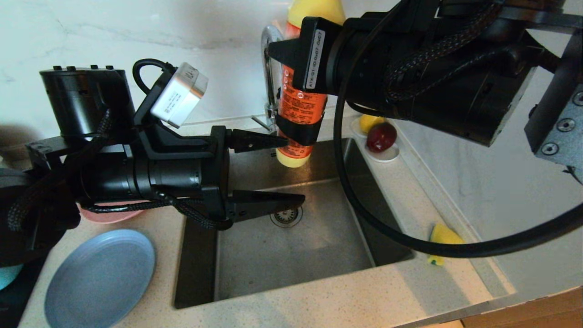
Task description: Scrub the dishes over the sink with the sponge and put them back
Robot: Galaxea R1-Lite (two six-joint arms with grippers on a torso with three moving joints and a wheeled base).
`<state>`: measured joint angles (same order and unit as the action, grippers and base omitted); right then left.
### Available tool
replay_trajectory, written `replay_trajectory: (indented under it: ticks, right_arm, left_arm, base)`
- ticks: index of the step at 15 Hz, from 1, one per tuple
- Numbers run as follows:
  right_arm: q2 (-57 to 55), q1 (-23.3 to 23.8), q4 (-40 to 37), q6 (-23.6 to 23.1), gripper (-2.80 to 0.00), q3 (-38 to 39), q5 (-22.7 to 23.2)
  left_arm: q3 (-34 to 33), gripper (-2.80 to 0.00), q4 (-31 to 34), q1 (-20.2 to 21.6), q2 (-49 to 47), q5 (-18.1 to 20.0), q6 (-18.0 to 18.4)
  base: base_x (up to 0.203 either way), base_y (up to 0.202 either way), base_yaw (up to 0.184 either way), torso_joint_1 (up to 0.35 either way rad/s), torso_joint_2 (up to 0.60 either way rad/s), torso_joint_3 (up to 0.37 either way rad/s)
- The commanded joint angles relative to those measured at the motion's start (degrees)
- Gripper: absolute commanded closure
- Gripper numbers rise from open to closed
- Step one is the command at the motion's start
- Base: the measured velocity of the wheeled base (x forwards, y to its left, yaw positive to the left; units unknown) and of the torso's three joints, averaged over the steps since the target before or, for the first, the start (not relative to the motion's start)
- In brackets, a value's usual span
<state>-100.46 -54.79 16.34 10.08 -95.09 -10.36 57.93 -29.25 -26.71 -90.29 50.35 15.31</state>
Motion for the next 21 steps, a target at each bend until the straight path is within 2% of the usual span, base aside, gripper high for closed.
replay_trajectory:
  ticks: [1,18,19,20,21]
  right_arm:
    - [-0.2,-0.2,-0.2,0.1,0.0,0.0,0.1]
    - [-0.4,-0.7,-1.2,0.2,0.0,0.0,0.4]
    - [-0.4,-0.7,-1.2,0.2,0.0,0.0,0.4]
    - [-0.4,-0.7,-1.2,0.2,0.0,-0.1,0.4]
    - [-0.4,-0.7,-1.2,0.3,0.0,0.0,0.4]
  left_arm:
    - [1.1,-2.8,-0.5,0.0,0.0,-0.1,-1.1]
    - [2.2,-2.8,-0.4,-1.3,1.0,-0.9,-1.2]
    - [2.1,-2.39,-0.4,-1.3,1.0,-0.8,-1.3]
    - [2.2,0.0,-0.3,-1.3,1.0,-0.6,-1.8]
    - [2.1,0.0,-0.3,-1.3,1.0,-0.5,-1.8]
  base:
    - [0.0,0.0,0.0,0.0,0.0,0.0]
    - [0.0,0.0,0.0,0.0,0.0,0.0]
    - [0.0,0.0,0.0,0.0,0.0,0.0]
    - [0.0,0.0,0.0,0.0,0.0,0.0]
    - [0.0,0.0,0.0,0.0,0.0,0.0]
